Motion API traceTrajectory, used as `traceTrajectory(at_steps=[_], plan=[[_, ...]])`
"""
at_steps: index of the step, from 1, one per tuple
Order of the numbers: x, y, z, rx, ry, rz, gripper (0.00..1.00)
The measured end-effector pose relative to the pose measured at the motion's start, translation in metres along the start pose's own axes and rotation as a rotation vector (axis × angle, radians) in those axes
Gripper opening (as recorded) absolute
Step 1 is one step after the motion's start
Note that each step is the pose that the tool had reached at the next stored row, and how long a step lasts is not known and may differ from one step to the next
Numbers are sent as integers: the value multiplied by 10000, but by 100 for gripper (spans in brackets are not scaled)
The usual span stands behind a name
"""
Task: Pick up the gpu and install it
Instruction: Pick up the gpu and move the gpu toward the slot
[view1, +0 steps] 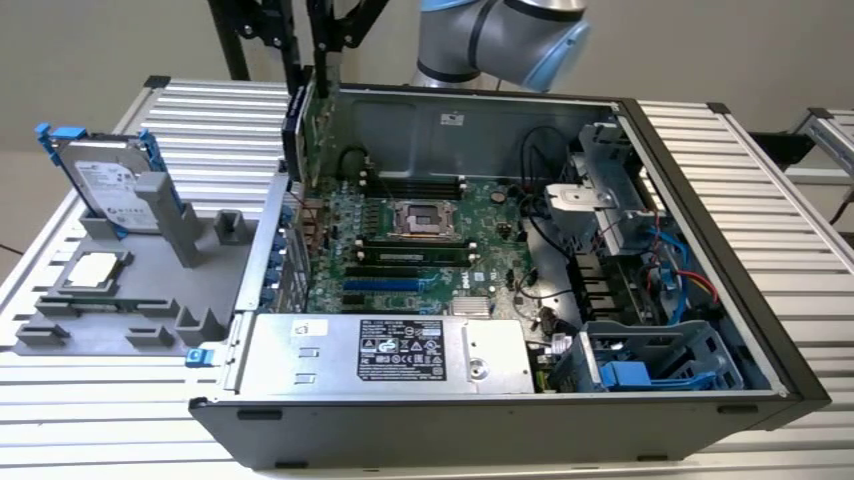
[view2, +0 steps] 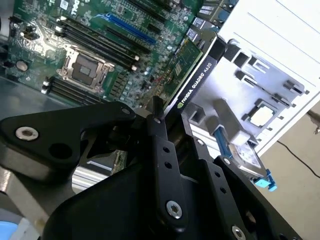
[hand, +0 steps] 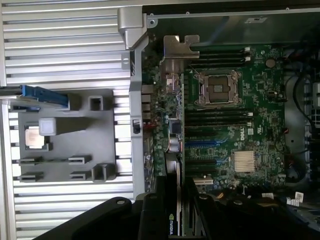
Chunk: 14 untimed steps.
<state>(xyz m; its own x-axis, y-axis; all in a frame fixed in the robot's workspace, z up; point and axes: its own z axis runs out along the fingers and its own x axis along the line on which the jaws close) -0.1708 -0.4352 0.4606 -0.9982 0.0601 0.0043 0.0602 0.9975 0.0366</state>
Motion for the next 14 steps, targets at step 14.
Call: traceTrajectory(at_steps=[14], plan=[[-236, 14, 0, 45, 2, 0, 0]])
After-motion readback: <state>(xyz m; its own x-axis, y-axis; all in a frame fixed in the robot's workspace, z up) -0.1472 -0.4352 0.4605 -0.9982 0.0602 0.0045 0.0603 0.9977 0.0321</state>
